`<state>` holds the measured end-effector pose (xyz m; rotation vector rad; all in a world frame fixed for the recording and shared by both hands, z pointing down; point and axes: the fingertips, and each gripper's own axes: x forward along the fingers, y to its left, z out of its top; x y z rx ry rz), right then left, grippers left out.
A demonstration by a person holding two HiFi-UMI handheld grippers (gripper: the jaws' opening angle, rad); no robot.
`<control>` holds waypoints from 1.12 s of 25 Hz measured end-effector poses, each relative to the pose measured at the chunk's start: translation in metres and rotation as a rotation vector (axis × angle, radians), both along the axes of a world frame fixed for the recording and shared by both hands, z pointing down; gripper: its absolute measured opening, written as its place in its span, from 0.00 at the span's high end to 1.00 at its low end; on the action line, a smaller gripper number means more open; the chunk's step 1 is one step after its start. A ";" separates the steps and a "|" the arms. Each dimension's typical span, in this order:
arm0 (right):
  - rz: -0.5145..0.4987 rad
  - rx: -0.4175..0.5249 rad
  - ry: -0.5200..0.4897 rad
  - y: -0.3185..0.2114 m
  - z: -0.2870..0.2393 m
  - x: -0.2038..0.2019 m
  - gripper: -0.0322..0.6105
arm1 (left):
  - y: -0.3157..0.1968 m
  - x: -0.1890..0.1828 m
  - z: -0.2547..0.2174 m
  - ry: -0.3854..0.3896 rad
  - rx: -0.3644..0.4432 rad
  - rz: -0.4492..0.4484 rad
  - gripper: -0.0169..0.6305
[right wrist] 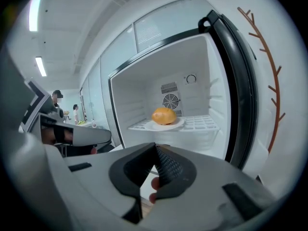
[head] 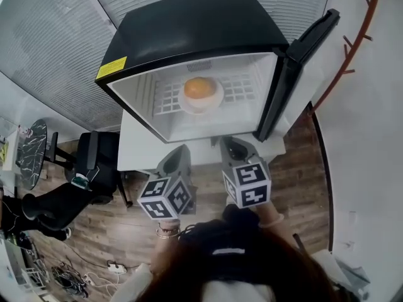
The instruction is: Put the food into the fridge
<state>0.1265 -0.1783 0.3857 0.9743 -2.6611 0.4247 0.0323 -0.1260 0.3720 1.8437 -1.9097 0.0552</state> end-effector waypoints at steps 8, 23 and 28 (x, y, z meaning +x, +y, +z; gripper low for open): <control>0.074 0.044 0.002 0.042 -0.007 0.000 0.96 | 0.041 -0.001 0.000 0.011 0.027 0.038 0.97; 0.175 0.117 -0.054 0.139 -0.018 0.020 0.96 | 0.134 0.007 0.005 0.026 0.046 0.103 0.97; 0.184 0.123 -0.068 0.161 -0.022 0.028 0.96 | 0.156 0.018 0.005 0.025 0.054 0.124 0.97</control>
